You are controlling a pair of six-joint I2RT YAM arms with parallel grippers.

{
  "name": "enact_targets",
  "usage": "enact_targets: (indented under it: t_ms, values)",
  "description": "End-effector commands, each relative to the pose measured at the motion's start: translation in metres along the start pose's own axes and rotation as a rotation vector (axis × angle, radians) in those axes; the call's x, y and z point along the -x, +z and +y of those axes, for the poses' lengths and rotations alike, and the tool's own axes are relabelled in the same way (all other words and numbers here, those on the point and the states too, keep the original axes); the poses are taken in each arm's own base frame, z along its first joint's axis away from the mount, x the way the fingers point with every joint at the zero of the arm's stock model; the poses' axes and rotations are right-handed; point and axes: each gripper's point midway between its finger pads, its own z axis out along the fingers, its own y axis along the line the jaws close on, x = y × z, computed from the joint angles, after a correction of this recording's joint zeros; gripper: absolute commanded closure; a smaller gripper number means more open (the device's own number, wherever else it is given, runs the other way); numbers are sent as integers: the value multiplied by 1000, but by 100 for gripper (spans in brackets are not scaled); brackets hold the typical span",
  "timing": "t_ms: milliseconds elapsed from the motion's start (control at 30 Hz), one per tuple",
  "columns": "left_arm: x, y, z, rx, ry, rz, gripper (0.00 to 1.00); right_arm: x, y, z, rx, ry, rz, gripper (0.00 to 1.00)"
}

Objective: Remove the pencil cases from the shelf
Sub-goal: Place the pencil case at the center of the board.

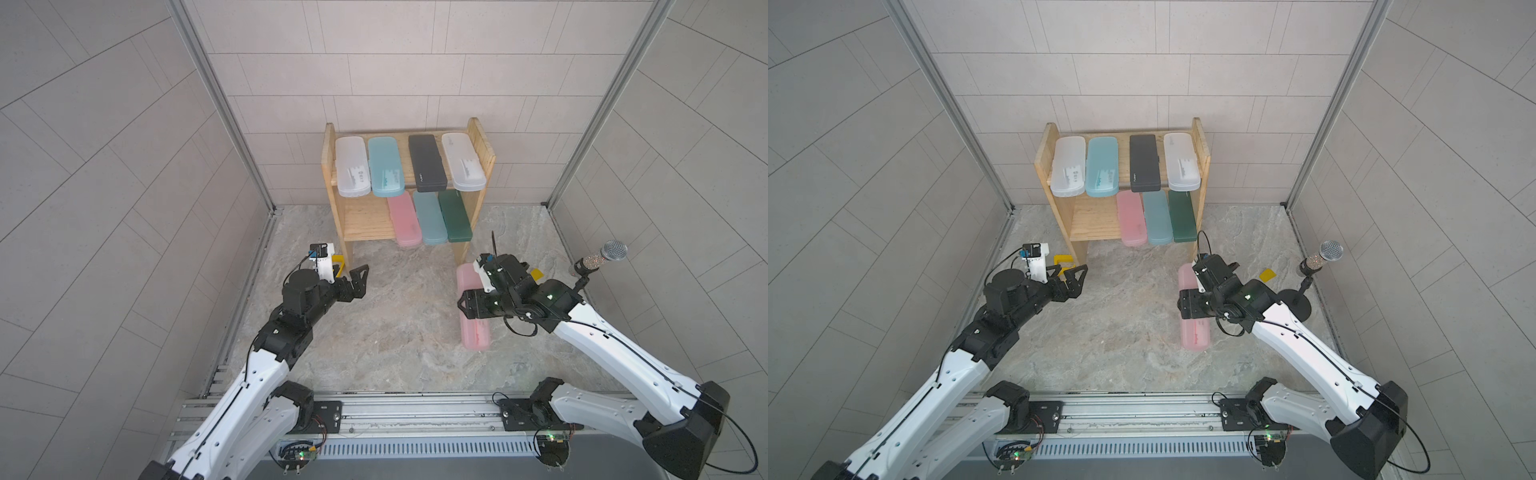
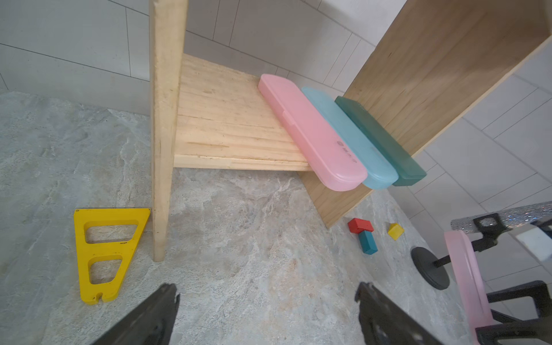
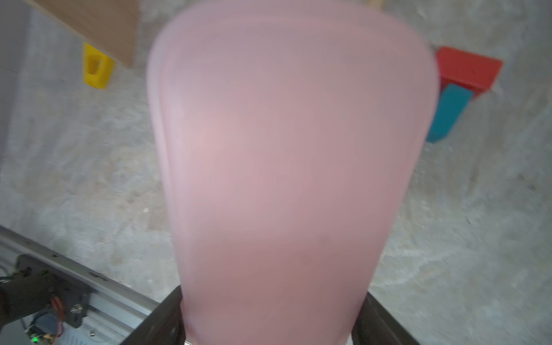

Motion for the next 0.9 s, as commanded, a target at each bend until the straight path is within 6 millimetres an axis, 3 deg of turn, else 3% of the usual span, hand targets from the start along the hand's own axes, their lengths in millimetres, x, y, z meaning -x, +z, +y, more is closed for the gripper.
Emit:
enact_targets:
  t_ms: [0,233,567,867]
  values:
    - [1,7,3,30,59,49,0,-42,15,-32,-92,-24,193,40]
    - [-9,17,8,51,88,117,0,-59,44,-65,-215,-48,345,40]
    - [-24,24,14,49,78,158,0,-66,85,-79,-234,51,432,40]
    - [-26,28,16,42,69,161,0,-71,97,-107,-265,120,466,35]
